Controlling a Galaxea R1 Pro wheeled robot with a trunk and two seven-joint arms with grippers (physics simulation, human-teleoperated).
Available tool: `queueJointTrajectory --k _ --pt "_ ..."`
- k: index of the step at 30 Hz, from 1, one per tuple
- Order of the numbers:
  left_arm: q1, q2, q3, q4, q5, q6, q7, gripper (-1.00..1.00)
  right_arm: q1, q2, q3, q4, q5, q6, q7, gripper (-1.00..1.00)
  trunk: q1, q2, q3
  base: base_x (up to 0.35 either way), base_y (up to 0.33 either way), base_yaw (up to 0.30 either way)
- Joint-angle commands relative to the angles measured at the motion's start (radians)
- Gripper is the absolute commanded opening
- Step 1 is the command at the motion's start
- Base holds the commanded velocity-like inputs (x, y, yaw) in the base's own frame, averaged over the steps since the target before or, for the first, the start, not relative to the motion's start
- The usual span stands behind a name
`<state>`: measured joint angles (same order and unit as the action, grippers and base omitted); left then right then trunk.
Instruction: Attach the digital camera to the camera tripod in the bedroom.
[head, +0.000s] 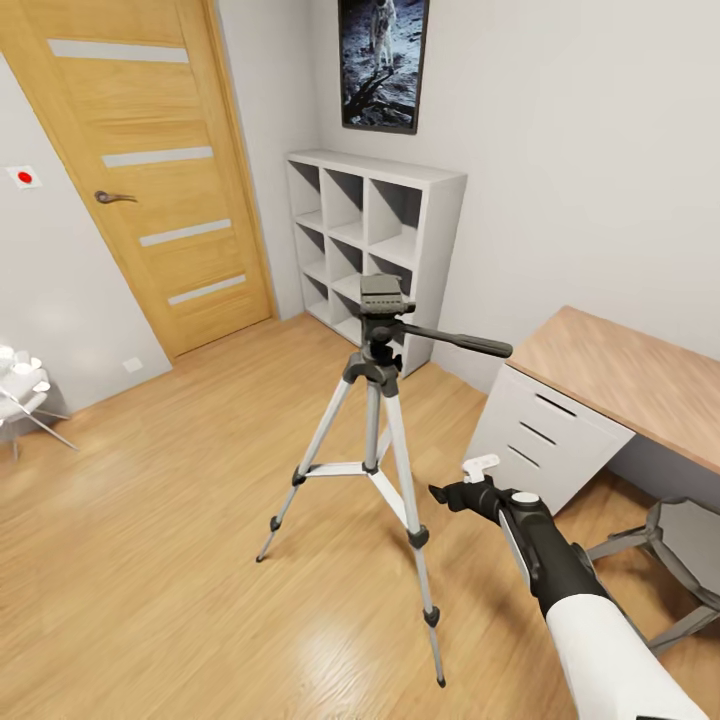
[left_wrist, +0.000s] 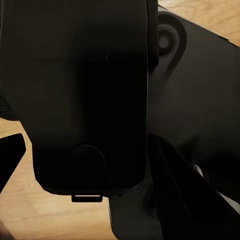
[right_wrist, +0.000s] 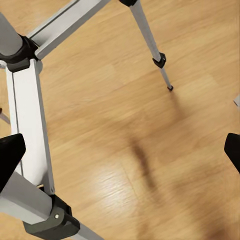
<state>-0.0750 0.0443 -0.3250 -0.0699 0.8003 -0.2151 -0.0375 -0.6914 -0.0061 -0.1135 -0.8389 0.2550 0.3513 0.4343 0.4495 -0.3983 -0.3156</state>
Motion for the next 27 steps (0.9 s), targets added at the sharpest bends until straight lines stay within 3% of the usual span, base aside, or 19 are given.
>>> queueJointTrajectory --k 1,18,27 --pt "-0.001 0.000 -0.007 0.001 0.008 -0.003 -0.004 -1.00 -0.001 0.001 -0.003 -0.002 0.010 0.003 0.009 1.00 0.000 -0.002 -0.002 -0.009 0.011 0.000" --pt "-0.001 0.000 -0.008 0.001 0.008 -0.001 -0.004 -1.00 0.000 0.000 -0.003 -0.001 0.012 0.004 0.038 1.00 0.000 -0.002 -0.002 -0.001 0.002 0.000" --pt "0.000 0.000 -0.008 0.001 0.008 -0.001 -0.004 -1.00 0.000 -0.001 0.001 0.001 0.023 0.002 0.212 1.00 0.000 -0.002 -0.002 0.000 0.000 0.000"
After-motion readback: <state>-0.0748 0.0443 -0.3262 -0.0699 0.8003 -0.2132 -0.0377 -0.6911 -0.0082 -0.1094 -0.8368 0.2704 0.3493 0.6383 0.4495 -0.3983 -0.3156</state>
